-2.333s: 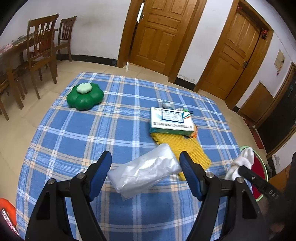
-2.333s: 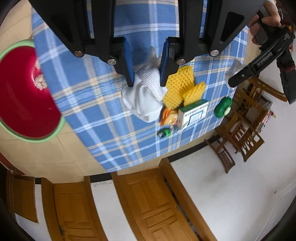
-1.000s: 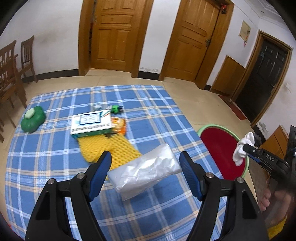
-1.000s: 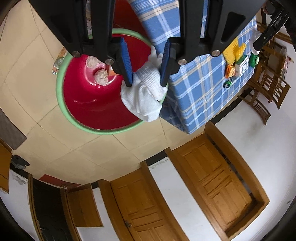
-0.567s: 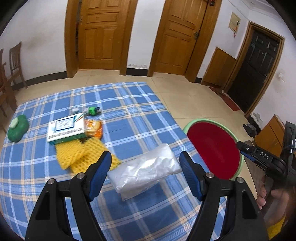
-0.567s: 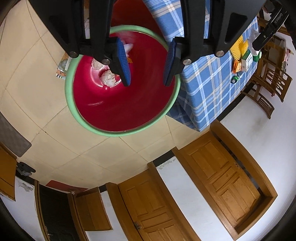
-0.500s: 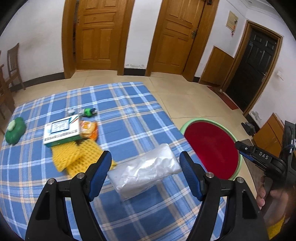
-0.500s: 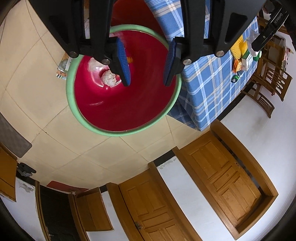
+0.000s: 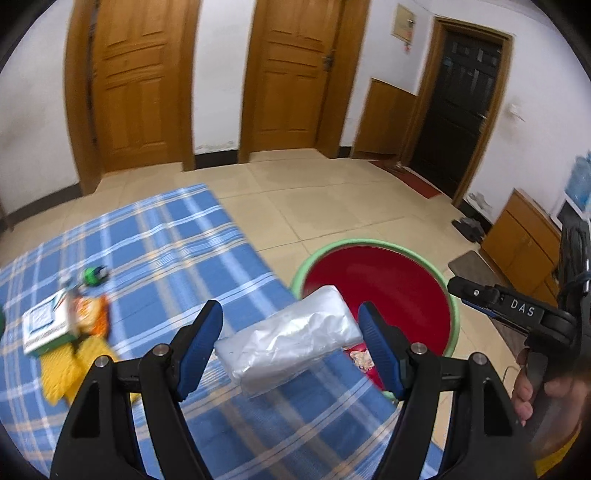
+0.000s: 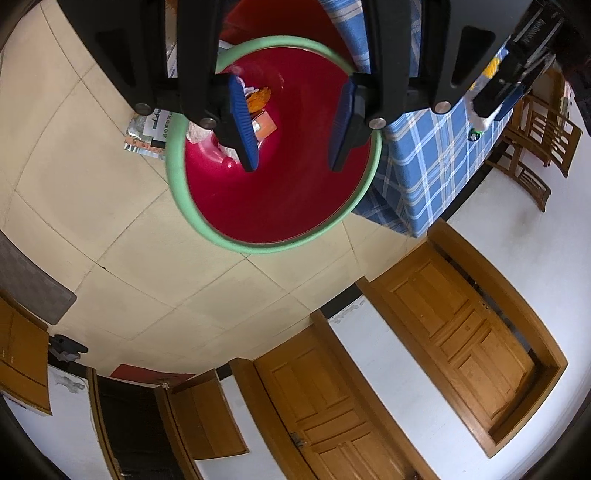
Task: Collect trash
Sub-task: 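Carry the plastic bag over the red bucket and open left tool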
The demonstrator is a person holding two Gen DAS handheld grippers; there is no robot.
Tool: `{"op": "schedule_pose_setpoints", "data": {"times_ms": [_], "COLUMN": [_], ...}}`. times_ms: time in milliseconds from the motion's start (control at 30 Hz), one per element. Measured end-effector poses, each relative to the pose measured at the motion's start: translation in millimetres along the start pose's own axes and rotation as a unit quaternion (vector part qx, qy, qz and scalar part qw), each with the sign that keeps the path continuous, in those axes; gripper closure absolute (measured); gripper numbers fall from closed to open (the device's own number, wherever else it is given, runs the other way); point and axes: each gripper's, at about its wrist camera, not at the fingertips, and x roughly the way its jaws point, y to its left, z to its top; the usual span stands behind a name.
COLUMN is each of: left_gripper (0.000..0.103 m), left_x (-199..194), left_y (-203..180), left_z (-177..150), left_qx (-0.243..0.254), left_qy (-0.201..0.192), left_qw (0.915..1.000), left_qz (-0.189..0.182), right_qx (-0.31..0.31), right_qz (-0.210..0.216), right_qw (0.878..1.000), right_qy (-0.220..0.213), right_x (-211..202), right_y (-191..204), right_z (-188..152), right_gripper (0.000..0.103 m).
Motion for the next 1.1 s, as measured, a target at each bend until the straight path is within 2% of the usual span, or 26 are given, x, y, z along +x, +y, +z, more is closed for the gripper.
{"op": "schedule_pose_setpoints", "data": {"times_ms": [200,500,833,1100], "left_gripper": [0.028,0.026,0.026,0.026], "left_x": [27.2,59.1,59.4,43.1], "left_y": [-30.4,-58.2,-58.3,-34.0], "left_z": [6.1,13.9,15.0,15.9], "left_qx": [0.037,0.054,0.038,0.004], "left_qy": [0.007,0.027,0.031,0.028], "left_qw": [0.9991,0.9974,0.9980,0.9993], "left_qz": [-0.019,-0.038,-0.039,-0.023], "right_qx": [0.017,0.039,0.040,0.028], "right_qz": [-0.003,-0.008,-0.004,0.008], "right_qw": [1.000,0.999,0.999,1.000], "right_qy": [-0.010,-0.017,-0.012,-0.003], "right_x": [-5.4,-8.8,-7.6,-3.6], "right_y": [-16.4,-32.5,-35.1,-22.5], "right_z": [8.0,14.1,15.3,9.8], "right_gripper": [0.060,0.060,0.059,0.056]}}
